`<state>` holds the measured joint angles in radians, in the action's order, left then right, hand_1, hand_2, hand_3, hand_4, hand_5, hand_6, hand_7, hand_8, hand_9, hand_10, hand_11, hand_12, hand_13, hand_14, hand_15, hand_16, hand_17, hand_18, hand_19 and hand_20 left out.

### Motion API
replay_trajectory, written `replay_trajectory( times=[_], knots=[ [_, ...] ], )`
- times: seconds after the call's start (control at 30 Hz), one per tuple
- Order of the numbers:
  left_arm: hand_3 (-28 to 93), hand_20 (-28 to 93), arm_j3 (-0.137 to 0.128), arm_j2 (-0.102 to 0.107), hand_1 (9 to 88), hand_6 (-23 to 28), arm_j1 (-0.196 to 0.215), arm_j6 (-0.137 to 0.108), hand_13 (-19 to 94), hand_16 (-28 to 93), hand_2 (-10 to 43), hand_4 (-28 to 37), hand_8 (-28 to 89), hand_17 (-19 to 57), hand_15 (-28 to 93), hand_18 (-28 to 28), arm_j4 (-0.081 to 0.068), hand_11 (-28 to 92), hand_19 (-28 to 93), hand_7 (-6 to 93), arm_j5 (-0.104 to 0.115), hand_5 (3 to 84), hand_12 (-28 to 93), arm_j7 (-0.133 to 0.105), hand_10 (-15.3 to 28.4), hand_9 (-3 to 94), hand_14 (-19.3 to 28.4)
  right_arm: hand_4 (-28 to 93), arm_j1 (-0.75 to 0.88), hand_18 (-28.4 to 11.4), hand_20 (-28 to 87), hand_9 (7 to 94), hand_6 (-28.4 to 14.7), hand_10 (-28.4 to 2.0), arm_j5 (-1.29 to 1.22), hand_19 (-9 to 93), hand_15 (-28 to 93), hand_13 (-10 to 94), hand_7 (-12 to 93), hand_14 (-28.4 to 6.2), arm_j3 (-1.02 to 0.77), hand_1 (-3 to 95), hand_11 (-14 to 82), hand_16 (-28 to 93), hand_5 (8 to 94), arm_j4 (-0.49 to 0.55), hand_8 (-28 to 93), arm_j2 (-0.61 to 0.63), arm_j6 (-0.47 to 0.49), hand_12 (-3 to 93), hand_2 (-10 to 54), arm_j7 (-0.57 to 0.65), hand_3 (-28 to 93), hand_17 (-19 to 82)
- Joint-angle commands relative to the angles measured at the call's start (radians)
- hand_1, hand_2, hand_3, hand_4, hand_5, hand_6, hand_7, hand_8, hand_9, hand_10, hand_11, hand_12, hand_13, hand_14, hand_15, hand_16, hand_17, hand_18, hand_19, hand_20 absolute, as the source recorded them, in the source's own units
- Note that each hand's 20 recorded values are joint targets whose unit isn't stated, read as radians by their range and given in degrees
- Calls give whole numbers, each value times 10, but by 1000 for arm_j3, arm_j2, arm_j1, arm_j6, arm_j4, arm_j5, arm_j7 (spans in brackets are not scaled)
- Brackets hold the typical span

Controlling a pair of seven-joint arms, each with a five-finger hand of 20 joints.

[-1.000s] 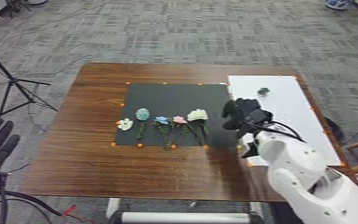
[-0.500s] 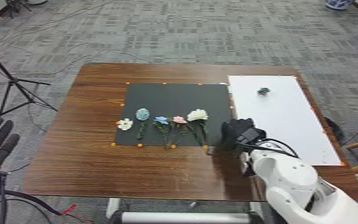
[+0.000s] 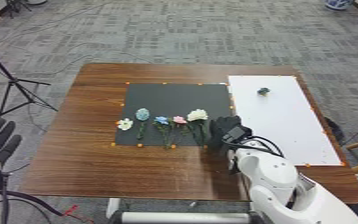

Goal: Arrange flowers

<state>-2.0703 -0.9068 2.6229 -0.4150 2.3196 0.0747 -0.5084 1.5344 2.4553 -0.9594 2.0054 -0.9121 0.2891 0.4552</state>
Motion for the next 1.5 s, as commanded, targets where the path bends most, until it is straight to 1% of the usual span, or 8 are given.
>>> replay_trajectory(
  times=[0.03,0.27,0.6,0.8,0.87,1.1,1.27,1.5],
  knots=[
    [669,127,5,-12,230,87,5,-4,247,-30,208,-283,-80,-32,303,106,8,213,193,141,3,395,132,-5,142,349,135,-283,25,-253,412,625,-30,-154,9,751,768,595,298,-134,-10,428,285,321,639,-1,-120,3,-19,229,-95,25,716,245],
    [670,127,-1,-17,229,87,20,2,247,-30,208,-283,-79,-32,302,106,10,212,193,141,4,396,132,-16,143,349,135,-283,59,-254,410,616,-32,-156,-27,754,767,591,292,-135,-136,425,279,325,626,53,-120,25,-73,228,-95,27,748,245],
    [668,128,-1,-12,231,88,2,-17,248,-30,208,-283,-80,-33,303,106,9,211,193,141,3,397,131,-2,143,348,135,-282,-99,-254,402,550,-44,-166,30,752,760,561,206,-139,-121,453,210,310,555,-167,-123,57,-340,195,-95,81,790,240],
    [667,127,2,-4,232,88,1,-16,248,-30,209,-283,-80,-32,304,105,6,211,192,141,5,397,133,0,144,349,135,-283,-230,-254,393,399,-68,-192,-1,759,777,525,143,-146,-89,454,130,283,434,-310,-113,4,-287,161,-95,110,816,239],
    [669,128,5,-4,231,89,1,-25,248,-31,209,-283,-80,-32,304,105,9,212,193,141,11,397,133,-5,143,349,135,-283,-258,-254,391,372,-70,-192,1,760,780,523,137,-145,-71,456,116,278,423,-353,-112,-7,-325,152,-95,122,817,238],
    [669,128,8,-1,231,89,3,-15,248,-32,210,-283,-79,-33,304,106,9,216,194,142,3,397,133,-1,143,350,135,-283,-389,-250,385,363,-68,-181,-45,764,789,522,132,-147,1,464,115,263,408,-487,-110,-25,-203,135,-95,106,815,239],
    [669,128,17,-1,231,88,7,-16,248,-31,210,-283,-80,-32,305,105,11,217,195,144,11,398,132,-17,143,350,135,-283,-498,-248,382,367,-62,-169,-54,764,791,525,133,-145,74,474,123,256,405,-591,-110,-41,-138,128,-95,90,811,240],
    [669,128,25,1,231,89,10,-12,248,-31,210,-283,-80,-33,306,105,12,217,195,145,15,398,132,-29,144,349,135,-283,-537,-242,375,369,-57,-163,-58,766,774,528,140,-130,131,514,132,296,404,-663,-115,-41,-160,119,-95,107,777,247]
  ],
)
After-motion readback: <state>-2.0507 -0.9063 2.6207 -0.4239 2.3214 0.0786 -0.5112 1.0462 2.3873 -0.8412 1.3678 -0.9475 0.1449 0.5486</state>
